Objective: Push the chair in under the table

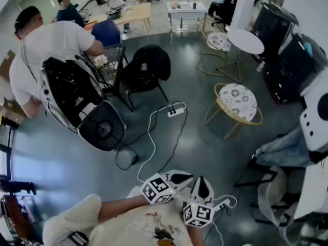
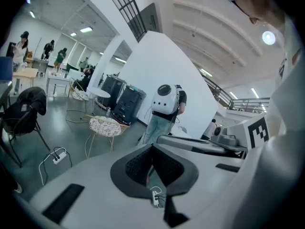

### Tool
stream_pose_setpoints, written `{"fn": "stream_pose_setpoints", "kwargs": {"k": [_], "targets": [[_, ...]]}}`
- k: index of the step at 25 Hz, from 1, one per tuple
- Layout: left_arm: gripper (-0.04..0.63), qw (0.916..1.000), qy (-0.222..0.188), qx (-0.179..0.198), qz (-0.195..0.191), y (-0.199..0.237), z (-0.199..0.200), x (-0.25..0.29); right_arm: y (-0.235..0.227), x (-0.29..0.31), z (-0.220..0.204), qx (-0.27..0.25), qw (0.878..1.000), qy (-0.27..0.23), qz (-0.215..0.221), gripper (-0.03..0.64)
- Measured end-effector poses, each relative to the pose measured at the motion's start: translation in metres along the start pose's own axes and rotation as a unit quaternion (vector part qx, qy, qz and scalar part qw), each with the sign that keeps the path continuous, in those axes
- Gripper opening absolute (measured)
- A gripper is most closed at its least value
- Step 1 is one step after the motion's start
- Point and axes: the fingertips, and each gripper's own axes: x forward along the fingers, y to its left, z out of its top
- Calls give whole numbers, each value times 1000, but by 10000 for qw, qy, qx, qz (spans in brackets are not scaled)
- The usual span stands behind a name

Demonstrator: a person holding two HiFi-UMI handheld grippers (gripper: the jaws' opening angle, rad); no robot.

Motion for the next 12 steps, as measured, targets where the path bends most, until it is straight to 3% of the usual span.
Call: {"fn": "stream_pose_setpoints", "kwargs": {"k": [4, 12], "targets": [[9, 9928, -561, 438, 963, 60, 37, -20, 27, 76, 44, 37, 9970, -581, 511, 7], [9, 9920, -556, 483, 1022, 37, 37, 22, -17, 62, 37, 104, 9984, -382, 402, 8]]}}
